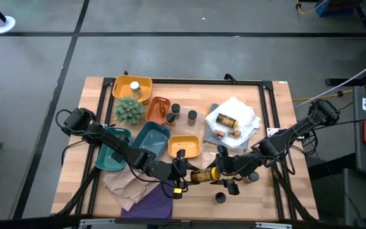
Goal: Sort spices by type
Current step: Put the bottom yellow seasoning bottle into the bottom transparent bin
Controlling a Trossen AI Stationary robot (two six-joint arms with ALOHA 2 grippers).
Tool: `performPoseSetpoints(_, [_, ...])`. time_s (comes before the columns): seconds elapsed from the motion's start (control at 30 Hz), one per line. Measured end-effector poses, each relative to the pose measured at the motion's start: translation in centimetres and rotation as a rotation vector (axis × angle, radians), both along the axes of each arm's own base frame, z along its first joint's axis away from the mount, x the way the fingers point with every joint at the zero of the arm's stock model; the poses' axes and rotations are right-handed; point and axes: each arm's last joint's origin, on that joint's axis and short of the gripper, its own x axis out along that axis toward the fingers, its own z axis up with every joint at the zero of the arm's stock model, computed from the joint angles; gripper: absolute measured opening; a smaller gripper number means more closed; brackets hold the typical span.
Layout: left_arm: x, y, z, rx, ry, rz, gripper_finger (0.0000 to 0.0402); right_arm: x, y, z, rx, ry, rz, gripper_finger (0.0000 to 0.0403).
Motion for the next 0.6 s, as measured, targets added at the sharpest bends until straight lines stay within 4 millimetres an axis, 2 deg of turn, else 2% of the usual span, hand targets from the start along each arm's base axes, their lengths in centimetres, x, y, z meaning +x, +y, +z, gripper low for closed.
performPoseSetpoints(0.43, [0.02, 0.06, -0.01, -0.005, 0.001, 0.008, 0.0205, 0.34, -0.02, 0.50, 0.000, -0.074, -0.067, 0.0284])
performPoseSetpoints(0.6, [0.02, 0.06, -0.02, -0.010, 0.002, 0.011, 0.0205, 0.38, -0.01, 0.59, 0.002, -0.084, -0.073, 0.0253])
